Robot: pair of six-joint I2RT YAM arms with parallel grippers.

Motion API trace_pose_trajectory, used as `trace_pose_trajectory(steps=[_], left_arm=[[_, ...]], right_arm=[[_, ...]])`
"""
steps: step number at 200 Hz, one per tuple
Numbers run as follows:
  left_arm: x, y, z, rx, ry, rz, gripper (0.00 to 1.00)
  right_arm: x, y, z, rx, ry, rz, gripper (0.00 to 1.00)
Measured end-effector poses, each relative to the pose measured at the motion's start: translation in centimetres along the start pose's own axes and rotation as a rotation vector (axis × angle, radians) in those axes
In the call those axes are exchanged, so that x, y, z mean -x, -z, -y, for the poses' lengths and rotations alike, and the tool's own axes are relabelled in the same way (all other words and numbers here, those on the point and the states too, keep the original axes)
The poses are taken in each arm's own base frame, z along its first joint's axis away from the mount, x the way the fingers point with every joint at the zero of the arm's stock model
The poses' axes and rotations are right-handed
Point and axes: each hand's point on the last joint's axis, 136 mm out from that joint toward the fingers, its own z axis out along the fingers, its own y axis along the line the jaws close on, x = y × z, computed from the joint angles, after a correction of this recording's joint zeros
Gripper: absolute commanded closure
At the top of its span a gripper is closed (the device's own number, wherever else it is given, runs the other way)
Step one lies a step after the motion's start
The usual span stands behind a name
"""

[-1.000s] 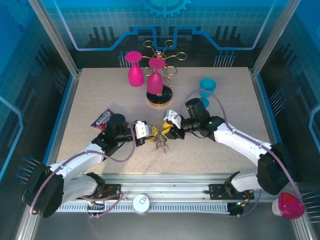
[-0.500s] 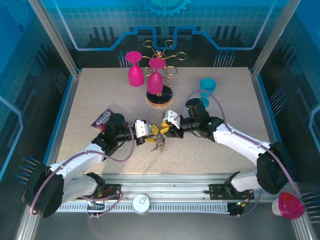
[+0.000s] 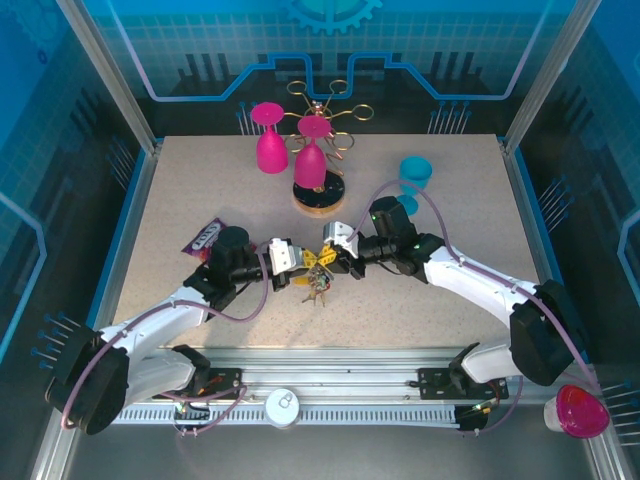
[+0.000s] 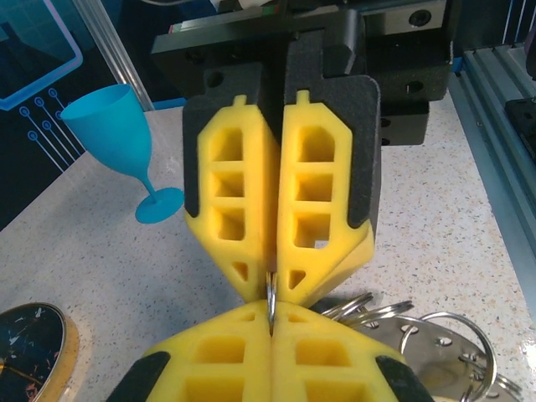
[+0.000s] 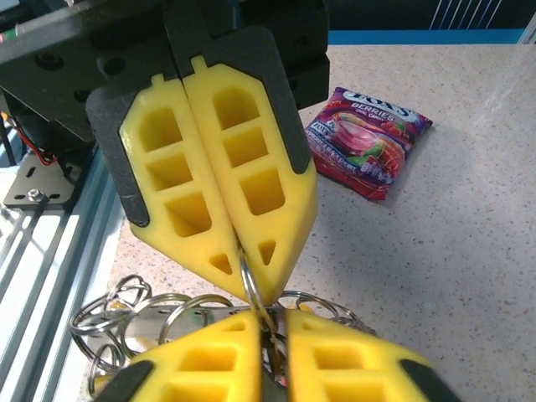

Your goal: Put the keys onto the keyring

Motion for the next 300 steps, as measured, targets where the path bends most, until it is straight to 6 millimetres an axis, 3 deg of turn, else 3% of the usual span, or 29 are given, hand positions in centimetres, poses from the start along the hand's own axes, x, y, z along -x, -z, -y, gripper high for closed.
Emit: trace_pose_trajectory(steps=[16,27,42,75,112,146,166,190,213,260,300], left_arm=[[-0.1,0.0,0.0,0.001,0.001,-0.002,1.0],[-0.1,0.0,0.0,0.0,0.002,-0.004,0.86],[-0.2,0.0,0.0,0.002,0.001,-0.007,0.8],[-0.5,0.0,-0.3,0.011,-0.006,-0.034,0.79],[-0.9,-0.1,-0.3,0.011,-0.014,-0.084,0.84],[-1.5,-0.2,0.3,-0.016,-0.033,-0.13,1.0],[-1.4,-0.2,0.4,-0.019,-0.055,-0.135,1.0],[-1.4,-0.2,0.4,-0.02,-0.054,-0.139,1.0],[-1.6,-0.3,0.5,-0.019,-0.054,-0.138,1.0],[-1.7,-0.3,0.5,-0.005,-0.053,-0.118,1.0],[-1.4,-0.3,0.2,0.008,-0.052,-0.101,1.0]], right_arm=[[0.0,0.0,0.0,0.0,0.01,0.0,1.0],[0.0,0.0,0.0,0.002,0.011,-0.005,1.0],[0.0,0.1,-0.3,0.014,0.018,-0.02,1.0],[0.1,0.1,-0.5,0.027,0.048,-0.103,1.0],[-0.2,-0.3,-0.5,0.035,0.099,-0.236,1.0],[-0.5,-0.4,-0.6,0.045,0.121,-0.339,1.0],[-0.6,-0.3,-0.6,0.044,0.117,-0.351,1.0],[-0.8,-0.3,-0.5,0.036,0.091,-0.338,0.8],[-1.0,0.3,-0.6,0.019,0.044,-0.276,0.73],[-1.9,0.7,-0.5,0.002,-0.026,-0.21,0.71],[-1.9,0.4,-0.5,0.004,-0.043,-0.185,0.76]])
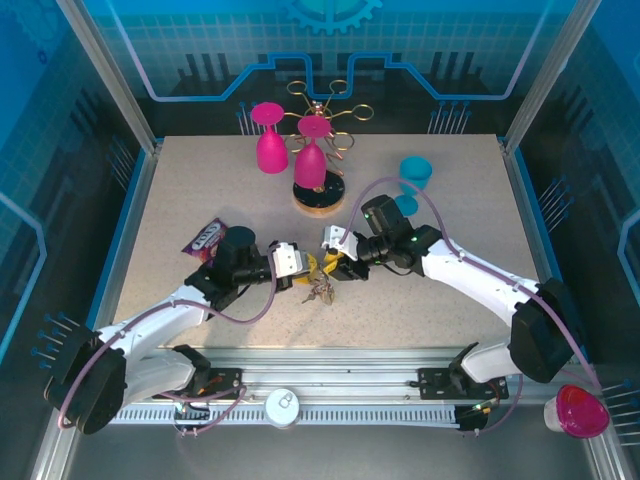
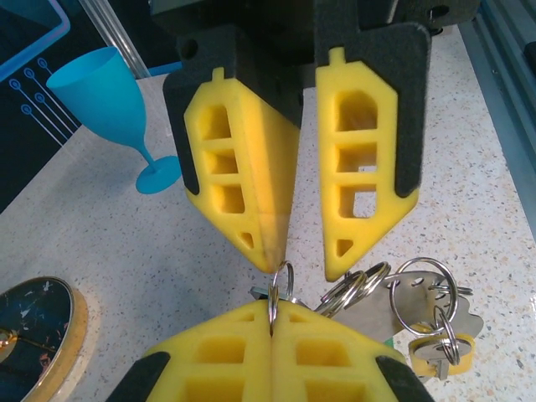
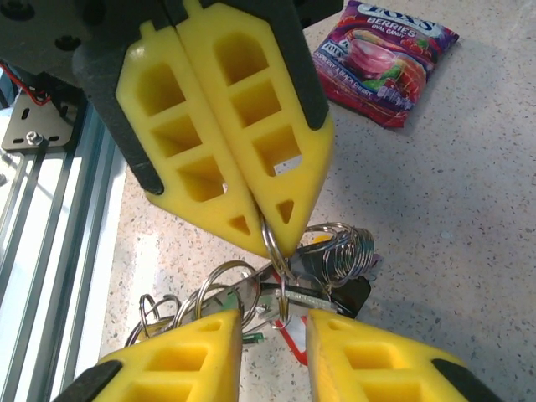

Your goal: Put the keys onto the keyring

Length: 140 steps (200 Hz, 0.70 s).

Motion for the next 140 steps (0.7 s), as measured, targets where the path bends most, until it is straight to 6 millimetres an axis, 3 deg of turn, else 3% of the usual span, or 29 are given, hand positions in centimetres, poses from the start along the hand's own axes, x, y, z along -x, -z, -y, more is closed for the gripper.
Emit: trace_pose_trajectory(steps=[70,140], left_arm=[[0.2,0.1,-0.1,-0.002,-0.003,0.01,1.0],[0.2,0.2,0.2,-0.005,0.015,0.042,1.0]], right_arm=[[0.5,0.1,0.3,-0.005,-0.012,0.023,1.0],[-0.5,-1.2,0.7,0.041,-0.061,0.004,1.0]])
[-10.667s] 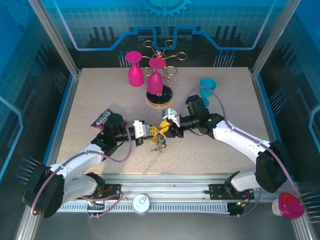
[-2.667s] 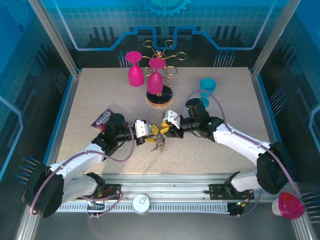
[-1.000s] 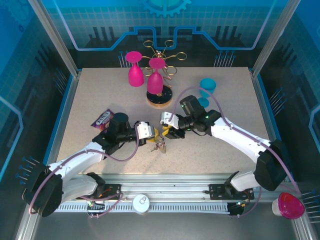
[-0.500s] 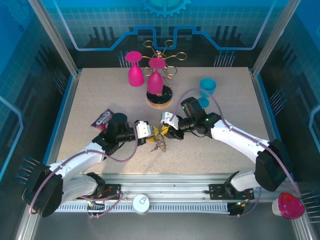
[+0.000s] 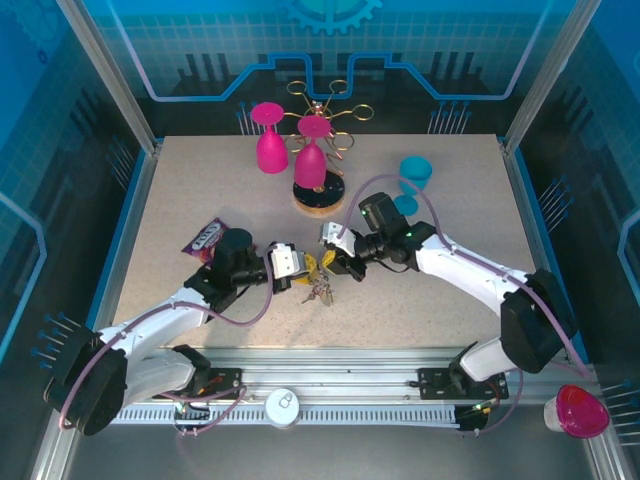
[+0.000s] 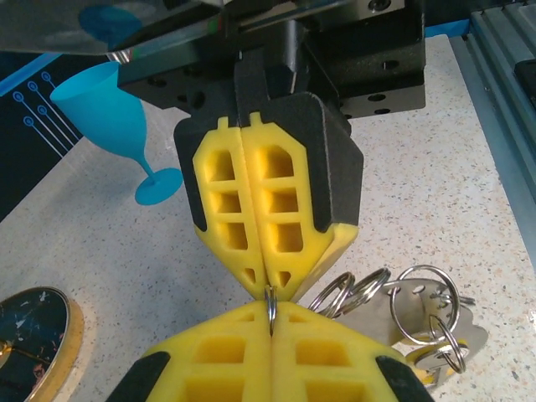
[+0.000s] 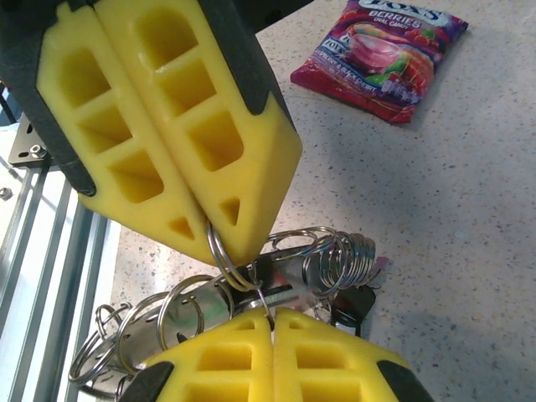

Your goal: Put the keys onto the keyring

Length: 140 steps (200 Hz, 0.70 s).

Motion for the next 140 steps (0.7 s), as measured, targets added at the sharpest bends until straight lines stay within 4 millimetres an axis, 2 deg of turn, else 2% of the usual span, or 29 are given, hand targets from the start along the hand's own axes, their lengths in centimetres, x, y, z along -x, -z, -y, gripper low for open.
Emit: trace_pose_trajectory(steps=[64,73,102,140], left_arm=[[0.3,0.1,-0.1,0.004,0.007,0.018,1.0],[0.3,0.1,-0.1,0.001,0.005,0.022,1.0],[0.7,0.1,0.0,-0.006,-0.004,0.041,1.0],[1.0,0.1,-0.1,0.0,-0.011,0.052,1.0]], right_arm=[[0.4,-0.4,0.2,0.037,-0.023,0.004,0.99],[0.5,-0.3,0.3,0.039,-0.024,0.007,0.96],[0.7,-0.3,0.2,0.05,-0.032,0.018,0.75],[0.9,0.6,0.2,0.011,-0.004,0.068,0.7]])
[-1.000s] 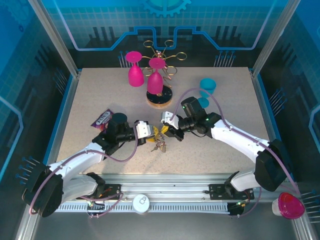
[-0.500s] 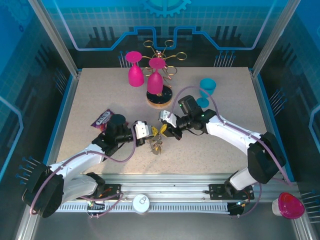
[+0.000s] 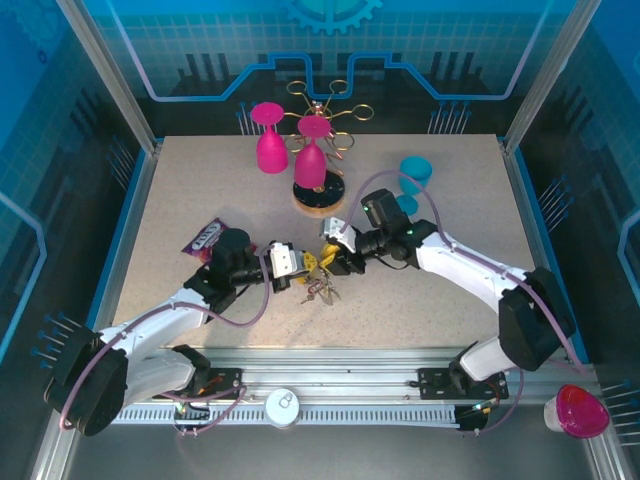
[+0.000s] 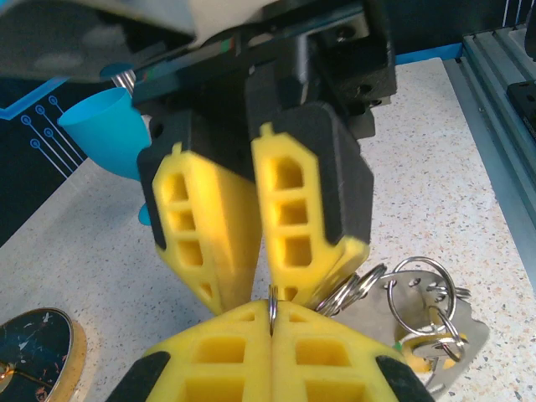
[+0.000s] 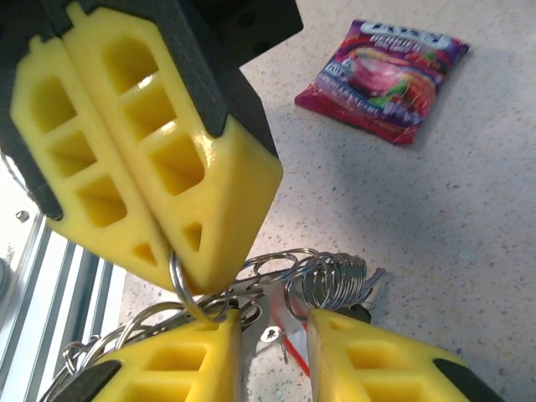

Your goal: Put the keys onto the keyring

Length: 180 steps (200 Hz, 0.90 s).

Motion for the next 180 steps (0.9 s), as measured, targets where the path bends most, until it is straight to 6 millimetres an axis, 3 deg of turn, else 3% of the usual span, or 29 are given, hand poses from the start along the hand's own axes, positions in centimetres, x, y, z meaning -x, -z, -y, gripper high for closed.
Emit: trace_pose_trajectory(steps=[46,180], left_arm=[[0.4,0.1,-0.4,0.013,0.011,0.017,1.0],[0.9,0.2,-0.6,0.01,0.038,0.042,1.0]], right_arm=[[1.2,1.3,-0.9,-0.022,0.066,0.073,0.71],[1.9,0.5,-0.6,-0.005,0.097,0.113,0.82]])
